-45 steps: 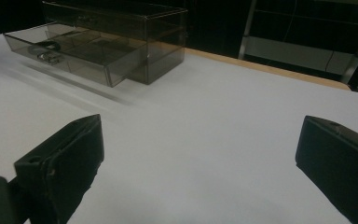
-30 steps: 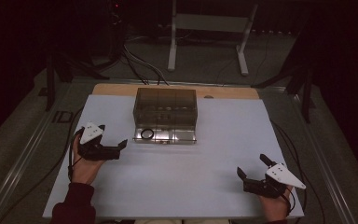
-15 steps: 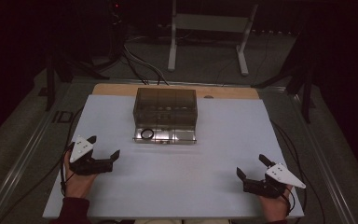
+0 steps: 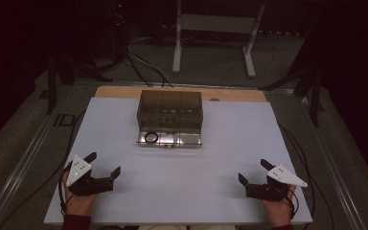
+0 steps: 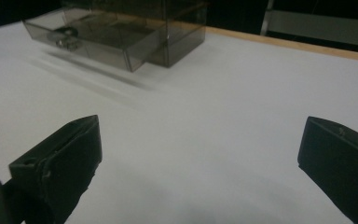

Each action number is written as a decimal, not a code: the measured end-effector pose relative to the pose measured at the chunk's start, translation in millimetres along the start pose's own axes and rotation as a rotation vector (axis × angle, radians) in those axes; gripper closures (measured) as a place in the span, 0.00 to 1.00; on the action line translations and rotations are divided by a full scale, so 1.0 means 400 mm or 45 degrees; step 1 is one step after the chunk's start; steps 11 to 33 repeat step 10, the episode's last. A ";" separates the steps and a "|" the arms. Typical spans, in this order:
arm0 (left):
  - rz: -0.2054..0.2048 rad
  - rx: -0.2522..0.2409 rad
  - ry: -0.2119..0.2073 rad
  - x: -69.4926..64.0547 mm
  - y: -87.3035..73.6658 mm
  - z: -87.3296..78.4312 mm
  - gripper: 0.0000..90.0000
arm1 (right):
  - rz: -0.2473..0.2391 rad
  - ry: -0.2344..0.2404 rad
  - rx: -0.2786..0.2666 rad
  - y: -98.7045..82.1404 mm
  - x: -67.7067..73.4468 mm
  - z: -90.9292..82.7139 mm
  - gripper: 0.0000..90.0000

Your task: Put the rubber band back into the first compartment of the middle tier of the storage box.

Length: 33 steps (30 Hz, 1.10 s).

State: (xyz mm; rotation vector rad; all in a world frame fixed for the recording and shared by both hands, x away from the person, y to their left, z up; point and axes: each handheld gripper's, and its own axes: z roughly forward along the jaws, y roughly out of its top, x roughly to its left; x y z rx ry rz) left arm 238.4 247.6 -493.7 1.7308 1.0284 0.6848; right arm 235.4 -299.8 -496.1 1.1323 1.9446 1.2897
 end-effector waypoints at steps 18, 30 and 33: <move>0.018 -0.031 0.006 -0.004 0.000 0.000 0.00 | 0.043 0.024 0.065 -0.004 -0.029 0.022 0.00; 0.018 -0.031 0.006 -0.004 0.000 0.000 0.00 | 0.043 0.024 0.065 -0.004 -0.029 0.022 0.00; 0.018 -0.031 0.006 -0.004 0.000 0.000 0.00 | 0.043 0.024 0.065 -0.004 -0.029 0.022 0.00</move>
